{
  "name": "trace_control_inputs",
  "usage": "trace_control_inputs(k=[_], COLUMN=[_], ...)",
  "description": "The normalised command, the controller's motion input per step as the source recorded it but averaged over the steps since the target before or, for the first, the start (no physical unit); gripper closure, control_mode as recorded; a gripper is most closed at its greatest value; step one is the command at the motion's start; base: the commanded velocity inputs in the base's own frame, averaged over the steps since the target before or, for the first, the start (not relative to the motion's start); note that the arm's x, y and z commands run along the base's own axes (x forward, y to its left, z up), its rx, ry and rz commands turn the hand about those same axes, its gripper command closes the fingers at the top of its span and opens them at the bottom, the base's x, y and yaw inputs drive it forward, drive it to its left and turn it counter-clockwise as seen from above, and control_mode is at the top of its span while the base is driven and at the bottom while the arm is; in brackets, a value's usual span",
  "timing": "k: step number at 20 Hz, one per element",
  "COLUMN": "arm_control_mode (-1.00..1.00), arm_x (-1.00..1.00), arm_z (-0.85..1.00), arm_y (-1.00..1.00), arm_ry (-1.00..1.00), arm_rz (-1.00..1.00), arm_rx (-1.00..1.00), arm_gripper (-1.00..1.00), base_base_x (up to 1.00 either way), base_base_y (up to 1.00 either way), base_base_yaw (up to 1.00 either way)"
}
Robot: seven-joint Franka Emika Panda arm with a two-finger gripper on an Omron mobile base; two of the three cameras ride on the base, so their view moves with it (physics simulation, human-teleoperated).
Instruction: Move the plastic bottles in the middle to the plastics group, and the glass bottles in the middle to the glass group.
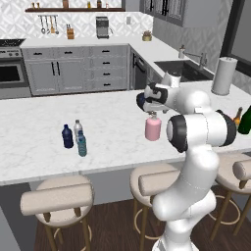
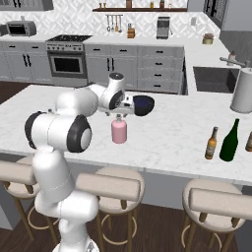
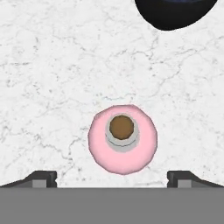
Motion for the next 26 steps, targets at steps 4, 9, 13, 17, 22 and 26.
trace_control_inputs(k=[4, 9, 13, 17, 22, 26], arm_control_mode=[-1.00, -1.00, -1.00, -1.00, -1.00, -1.00], arm_x=[0.31, 0.49, 0.17, 0.01, 0.00, -0.05], arm_z=[-0.29, -0.31, -0.25, -0.07, -0.04, -0.09], arm_y=[0.19, -0.01, -0.04, -0.03, -0.04, -0.08], arm_ry=[0.13, 0.14, 0.01, 0.00, 0.00, 0.00], arm_rz=[0.13, 0.09, 0.08, 0.06, 0.03, 0.03], arm_rx=[-0.01, -0.03, -0.09, -0.03, 0.00, 0.00], arm_gripper=[-1.00, -1.00, -1.00, -1.00, -1.00, -1.00], base_base_x=[0.00, 0.00, 0.00, 0.00, 0.00, 0.00], base_base_y=[0.00, 0.00, 0.00, 0.00, 0.00, 0.00], base_base_yaw=[0.00, 0.00, 0.00, 0.00, 0.00, 0.00])
